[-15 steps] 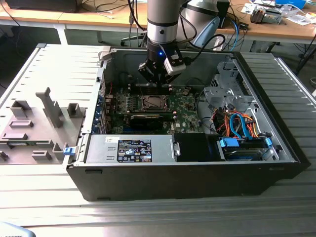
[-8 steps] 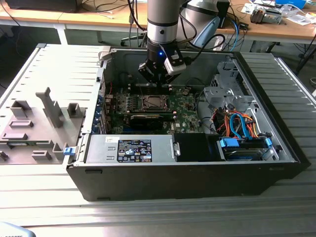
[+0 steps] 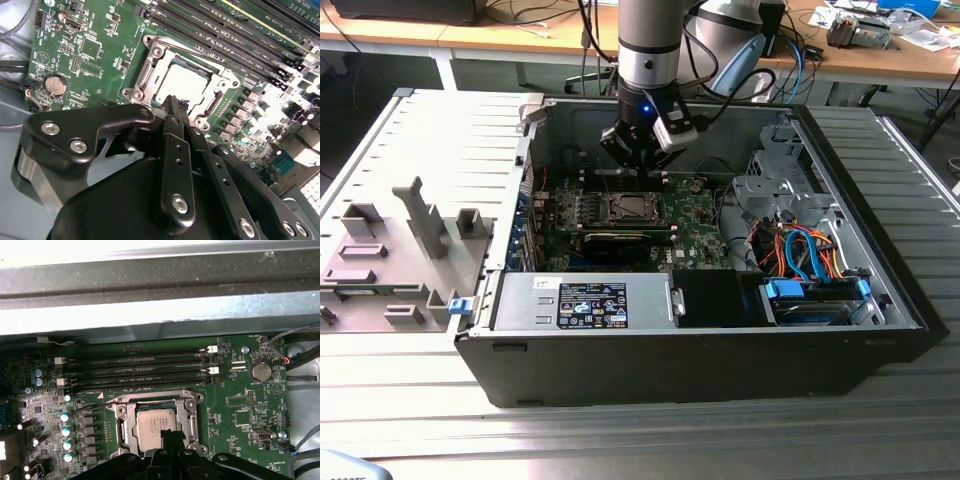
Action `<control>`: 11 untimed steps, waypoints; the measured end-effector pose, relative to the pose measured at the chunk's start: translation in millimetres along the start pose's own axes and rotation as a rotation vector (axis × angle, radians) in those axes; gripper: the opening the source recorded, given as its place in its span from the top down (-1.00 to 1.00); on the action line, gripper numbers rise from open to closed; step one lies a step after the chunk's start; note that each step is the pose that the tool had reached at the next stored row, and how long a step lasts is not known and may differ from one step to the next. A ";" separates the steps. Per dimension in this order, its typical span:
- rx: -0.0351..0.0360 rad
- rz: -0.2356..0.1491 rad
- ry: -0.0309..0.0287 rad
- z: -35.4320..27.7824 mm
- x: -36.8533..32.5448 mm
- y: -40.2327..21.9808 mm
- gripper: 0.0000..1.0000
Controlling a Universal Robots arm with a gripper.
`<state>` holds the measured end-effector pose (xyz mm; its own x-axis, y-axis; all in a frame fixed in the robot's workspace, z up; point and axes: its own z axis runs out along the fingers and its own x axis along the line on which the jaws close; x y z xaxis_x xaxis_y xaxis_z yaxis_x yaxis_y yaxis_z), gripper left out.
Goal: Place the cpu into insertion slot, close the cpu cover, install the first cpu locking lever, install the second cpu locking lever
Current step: 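Install the first cpu locking lever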
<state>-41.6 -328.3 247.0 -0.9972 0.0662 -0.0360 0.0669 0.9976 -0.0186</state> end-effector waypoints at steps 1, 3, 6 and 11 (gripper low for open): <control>-0.0002 -0.004 -0.0001 0.0 0.0 0.0 0.79; -0.0005 -0.015 -0.0003 0.0 0.0 0.0 0.79; -0.0012 -0.034 -0.0006 0.0 0.0 0.0 0.79; -0.0024 -0.068 -0.0012 0.0 0.0 0.0 0.79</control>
<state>-41.6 -328.3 247.0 -0.9994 -0.0016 -0.0360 -0.0009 0.9998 -0.0186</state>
